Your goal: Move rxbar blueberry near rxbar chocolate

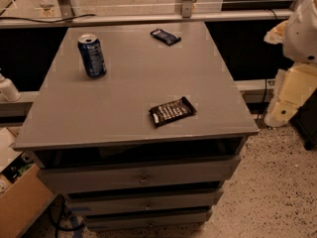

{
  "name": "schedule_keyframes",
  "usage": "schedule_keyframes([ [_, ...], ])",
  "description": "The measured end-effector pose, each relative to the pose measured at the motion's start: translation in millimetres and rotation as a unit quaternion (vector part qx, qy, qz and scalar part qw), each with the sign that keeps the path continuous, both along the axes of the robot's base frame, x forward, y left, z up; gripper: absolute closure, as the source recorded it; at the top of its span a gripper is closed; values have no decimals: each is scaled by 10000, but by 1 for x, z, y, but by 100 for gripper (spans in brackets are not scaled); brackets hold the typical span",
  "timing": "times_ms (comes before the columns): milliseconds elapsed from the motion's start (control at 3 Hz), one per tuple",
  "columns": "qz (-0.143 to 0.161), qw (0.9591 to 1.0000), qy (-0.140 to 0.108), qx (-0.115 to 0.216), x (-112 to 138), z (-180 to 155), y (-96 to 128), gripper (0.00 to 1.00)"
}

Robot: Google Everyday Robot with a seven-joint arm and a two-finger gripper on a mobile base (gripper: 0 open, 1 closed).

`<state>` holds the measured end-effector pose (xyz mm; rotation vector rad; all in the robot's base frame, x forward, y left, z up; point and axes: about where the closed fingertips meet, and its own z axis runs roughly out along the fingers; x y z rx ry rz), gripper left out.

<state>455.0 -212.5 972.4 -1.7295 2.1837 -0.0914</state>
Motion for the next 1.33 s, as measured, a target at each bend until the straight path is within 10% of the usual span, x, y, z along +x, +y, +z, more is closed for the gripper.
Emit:
schedule_keyframes([
  [1333,486,9922,-596,982,142,-49,50,0],
])
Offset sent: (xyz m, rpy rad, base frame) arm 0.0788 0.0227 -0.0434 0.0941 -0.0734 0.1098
